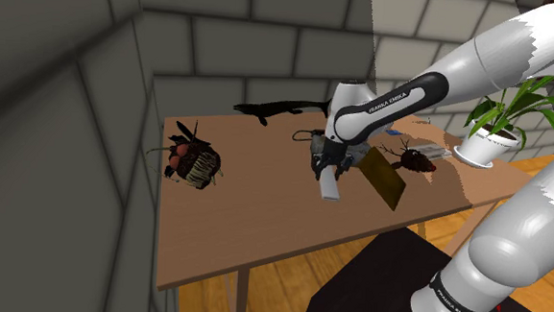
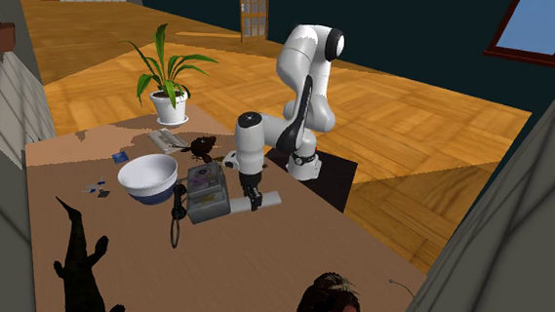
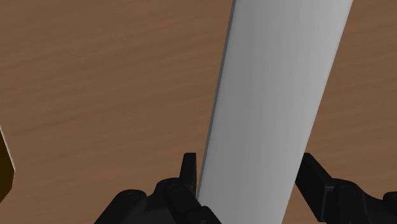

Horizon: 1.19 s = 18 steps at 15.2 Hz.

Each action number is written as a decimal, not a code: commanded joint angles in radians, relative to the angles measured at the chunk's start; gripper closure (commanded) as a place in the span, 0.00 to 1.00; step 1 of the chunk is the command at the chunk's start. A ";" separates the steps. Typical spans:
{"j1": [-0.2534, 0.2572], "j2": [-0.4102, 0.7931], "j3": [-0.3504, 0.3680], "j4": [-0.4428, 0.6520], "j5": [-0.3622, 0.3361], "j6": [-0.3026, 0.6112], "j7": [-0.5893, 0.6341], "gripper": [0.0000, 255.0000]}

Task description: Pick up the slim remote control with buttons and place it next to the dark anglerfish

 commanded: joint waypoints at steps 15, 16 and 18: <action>0.003 -0.108 -0.004 0.081 0.012 -0.189 -0.013 1.00; 0.003 -0.115 -0.004 0.089 0.013 -0.203 -0.013 1.00; 0.003 -0.128 -0.004 0.105 0.014 -0.232 -0.015 1.00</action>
